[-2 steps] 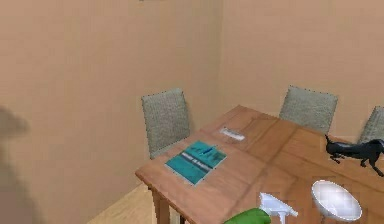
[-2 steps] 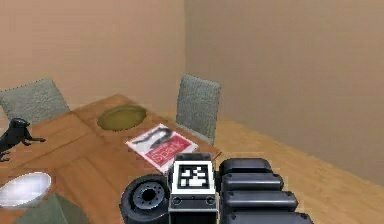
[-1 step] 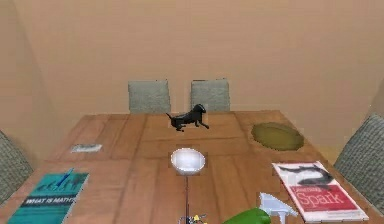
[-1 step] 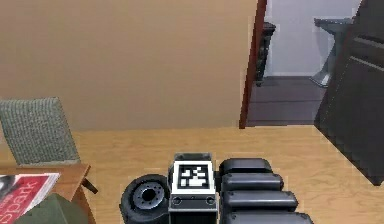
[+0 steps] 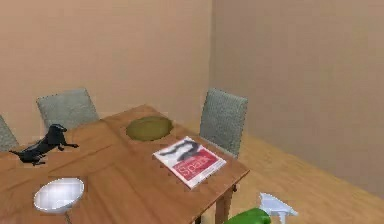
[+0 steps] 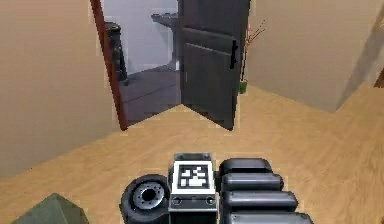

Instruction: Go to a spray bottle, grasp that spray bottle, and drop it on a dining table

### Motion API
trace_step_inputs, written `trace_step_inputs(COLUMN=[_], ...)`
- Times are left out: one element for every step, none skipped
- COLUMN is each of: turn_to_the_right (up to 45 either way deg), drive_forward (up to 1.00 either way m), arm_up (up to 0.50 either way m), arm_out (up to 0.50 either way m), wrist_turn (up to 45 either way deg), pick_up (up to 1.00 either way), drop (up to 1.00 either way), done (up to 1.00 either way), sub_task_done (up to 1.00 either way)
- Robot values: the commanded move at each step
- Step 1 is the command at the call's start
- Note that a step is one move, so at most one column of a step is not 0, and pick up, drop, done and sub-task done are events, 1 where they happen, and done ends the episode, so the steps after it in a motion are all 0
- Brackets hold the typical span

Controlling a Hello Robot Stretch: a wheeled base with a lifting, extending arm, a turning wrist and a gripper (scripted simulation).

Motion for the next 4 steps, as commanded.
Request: trace_step_inputs(turn_to_the_right=[-39.0, 0.0, 3.0, -9.0], drive_forward=[0.0, 0.1, 0.0, 0.0], arm_up=[0.0, 0.0, 0.0, 0.0], arm_out=[0.0, 0.0, 0.0, 0.0], wrist_turn=[0.0, 0.0, 0.0, 0.0], pick_up=[0.0, 0.0, 0.0, 0.0], drop=[0.0, 0.0, 0.0, 0.0], done=[0.0, 0.0, 0.0, 0.0], sub_task_done=[0.0, 0.0, 0.0, 0.0])
